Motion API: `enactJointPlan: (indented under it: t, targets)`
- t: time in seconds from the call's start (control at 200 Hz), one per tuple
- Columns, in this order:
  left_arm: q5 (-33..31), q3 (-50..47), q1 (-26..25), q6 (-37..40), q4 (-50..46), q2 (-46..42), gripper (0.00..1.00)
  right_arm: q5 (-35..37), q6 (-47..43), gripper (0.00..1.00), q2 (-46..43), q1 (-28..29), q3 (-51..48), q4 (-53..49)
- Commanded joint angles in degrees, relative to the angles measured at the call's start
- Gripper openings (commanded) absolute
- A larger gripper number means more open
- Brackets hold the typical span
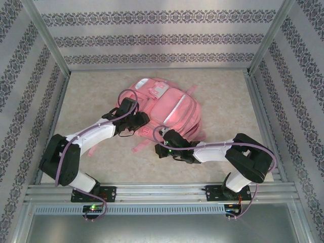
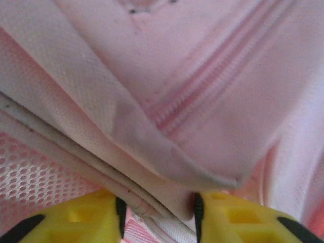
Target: Pack books, pencil case, and school supplies into a backpack
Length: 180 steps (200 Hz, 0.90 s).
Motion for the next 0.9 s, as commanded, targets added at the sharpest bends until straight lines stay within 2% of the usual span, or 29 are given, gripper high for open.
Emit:
enactJointPlan:
  t: [0.0, 0.08, 0.27, 0.595, 0.769, 0.834, 0.894]
  targets:
    - [-1.8, 1.5, 1.8, 2.7, 0.2, 0.8, 0.32, 1.9, -1.0, 0.0, -2.7, -0.2, 0.5, -4.6]
    - [-2.8, 1.2, 4.1, 4.4, -1.7, 1.0, 0.28, 3.4, -2.2, 0.0, -4.3, -0.2, 0.1, -9.2]
    - [-5.8, 3.6, 6.7, 10.1, -7.3, 2.5, 0.28, 7.0, -6.8, 0.0, -7.8, -1.2, -1.3, -19.2]
    - [-10.5, 6.1, 11.2, 16.2, -13.5, 4.3, 0.27, 7.3, -13.4, 0.0, -13.7, -9.1, -2.4, -30.9]
    - [-16.3, 11.7, 14.7, 20.3, -19.5, 6.5, 0.27, 8.0, -14.1, 0.0, -19.0, -13.7, -3.2, -30.2]
    - [-17.7, 15.2, 15.1, 23.4, -21.0, 8.0, 0.28, 4.6, -15.3, 0.0, -19.1, -13.6, -3.1, -26.7]
    - [-17.5, 19.2, 15.2, 25.7, -22.6, 10.4, 0.33, -1.8, -15.8, 0.0, -16.4, -13.1, -2.1, -23.2]
